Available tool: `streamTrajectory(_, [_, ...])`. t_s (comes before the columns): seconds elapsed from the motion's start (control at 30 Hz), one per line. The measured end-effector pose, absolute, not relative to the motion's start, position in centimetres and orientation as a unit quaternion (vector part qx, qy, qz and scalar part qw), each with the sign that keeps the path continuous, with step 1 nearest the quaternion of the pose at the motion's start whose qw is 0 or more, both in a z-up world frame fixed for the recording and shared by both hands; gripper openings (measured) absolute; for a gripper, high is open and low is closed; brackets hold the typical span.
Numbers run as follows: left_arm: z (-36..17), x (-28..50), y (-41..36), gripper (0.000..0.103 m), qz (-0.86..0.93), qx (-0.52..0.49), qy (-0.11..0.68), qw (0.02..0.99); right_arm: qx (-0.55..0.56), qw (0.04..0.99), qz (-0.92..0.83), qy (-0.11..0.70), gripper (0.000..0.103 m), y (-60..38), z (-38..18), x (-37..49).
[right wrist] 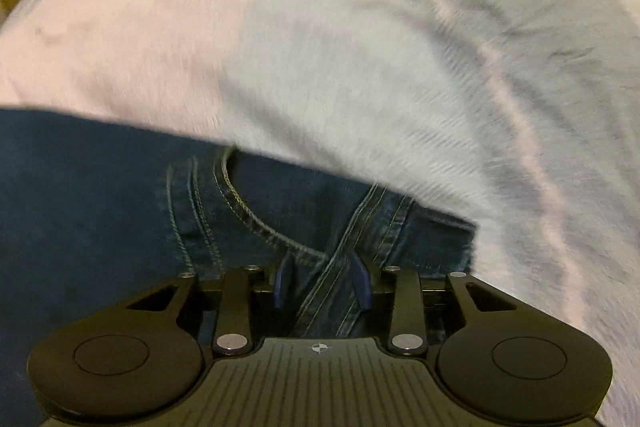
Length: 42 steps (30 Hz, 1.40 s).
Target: Fold clothes
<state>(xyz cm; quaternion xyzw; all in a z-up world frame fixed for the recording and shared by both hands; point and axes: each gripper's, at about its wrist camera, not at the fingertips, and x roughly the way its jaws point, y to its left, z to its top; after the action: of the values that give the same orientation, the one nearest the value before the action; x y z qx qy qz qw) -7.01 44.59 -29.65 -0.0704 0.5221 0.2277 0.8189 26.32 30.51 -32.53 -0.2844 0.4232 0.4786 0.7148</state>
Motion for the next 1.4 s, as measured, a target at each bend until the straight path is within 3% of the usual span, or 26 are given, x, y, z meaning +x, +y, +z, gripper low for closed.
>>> streamTrajectory(0.4, [-32.2, -2.7, 51.0, 0.045, 0.132, -0.017, 0.538, 0.833, -0.289, 0.668, 0.538, 0.424, 0.036, 31.7, -28.5, 33.1])
streamTrajectory(0.7, [-34.8, -2.1, 56.8, 0.045, 0.059, -0.051, 0.556, 0.828, -0.293, 0.586, 0.566, 0.501, 0.036, 34.0, -32.1, 37.2])
streamTrajectory(0.9, [-36.1, -2.6, 58.8, 0.045, 0.021, -0.09, 0.577, 0.811, -0.319, 0.557, 0.577, 0.505, 0.037, 34.9, -33.0, 36.9])
streamTrajectory(0.97, [-36.3, -2.4, 58.5, 0.035, 0.015, -0.077, 0.581, 0.81, -0.326, 0.558, 0.579, 0.497, 0.028, 34.8, -32.6, 36.6])
streamTrajectory(1.0, [-36.2, -2.4, 58.2, 0.018, 0.012, -0.069, 0.58, 0.811, -0.331, 0.559, 0.58, 0.491, 0.027, 34.7, -32.4, 36.4])
streamTrajectory(1.03, [-36.1, -2.4, 58.0, 0.013, 0.011, -0.061, 0.58, 0.812, -0.333, 0.562, 0.583, 0.483, 0.025, 34.4, -32.1, 36.1])
streamTrajectory(1.23, [-33.0, -4.5, 54.7, 0.005, 0.036, 0.016, 0.546, 0.837, -0.355, 0.61, 0.595, 0.385, 0.021, 32.1, -27.8, 32.3])
streamTrajectory(1.4, [-26.9, -10.2, 49.4, 0.004, 0.09, 0.041, 0.488, 0.867, -0.367, 0.665, 0.588, 0.279, 0.021, 26.7, -21.9, 25.7])
